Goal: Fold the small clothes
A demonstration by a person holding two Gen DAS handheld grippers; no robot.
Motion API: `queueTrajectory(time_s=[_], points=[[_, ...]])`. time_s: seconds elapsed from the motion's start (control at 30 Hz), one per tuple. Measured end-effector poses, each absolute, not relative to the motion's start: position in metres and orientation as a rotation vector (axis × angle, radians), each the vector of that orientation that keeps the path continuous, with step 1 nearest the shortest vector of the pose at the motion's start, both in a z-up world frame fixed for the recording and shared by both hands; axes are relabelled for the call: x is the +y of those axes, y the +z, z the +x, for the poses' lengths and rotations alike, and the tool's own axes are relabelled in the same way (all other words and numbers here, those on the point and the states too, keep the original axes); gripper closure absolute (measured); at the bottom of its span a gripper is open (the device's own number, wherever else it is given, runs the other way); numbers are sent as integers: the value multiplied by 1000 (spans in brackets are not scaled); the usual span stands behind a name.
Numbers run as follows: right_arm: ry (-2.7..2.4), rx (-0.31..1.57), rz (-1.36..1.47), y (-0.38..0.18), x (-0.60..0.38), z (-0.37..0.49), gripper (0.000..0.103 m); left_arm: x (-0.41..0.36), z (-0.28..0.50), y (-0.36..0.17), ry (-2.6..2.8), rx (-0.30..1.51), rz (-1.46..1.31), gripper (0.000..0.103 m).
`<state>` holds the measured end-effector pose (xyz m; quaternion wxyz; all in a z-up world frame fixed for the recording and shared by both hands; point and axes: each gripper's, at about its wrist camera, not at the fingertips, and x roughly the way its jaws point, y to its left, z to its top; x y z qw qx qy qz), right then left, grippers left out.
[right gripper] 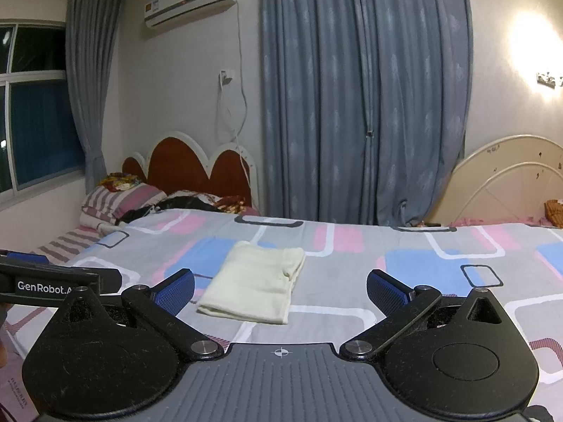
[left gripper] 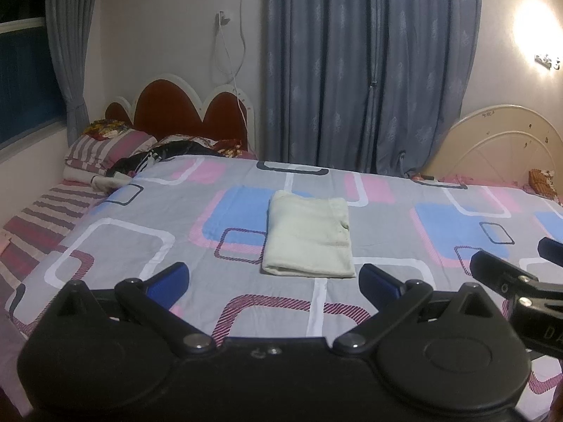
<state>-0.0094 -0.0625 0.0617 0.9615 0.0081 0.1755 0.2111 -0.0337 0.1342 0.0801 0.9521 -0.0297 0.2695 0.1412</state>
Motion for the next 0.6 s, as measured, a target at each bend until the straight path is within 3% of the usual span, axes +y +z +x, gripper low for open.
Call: queueTrajectory(time_s=[0.6], points=[[419, 422, 19, 47, -49, 16, 0, 145, -2, 53, 167, 547, -115, 3]])
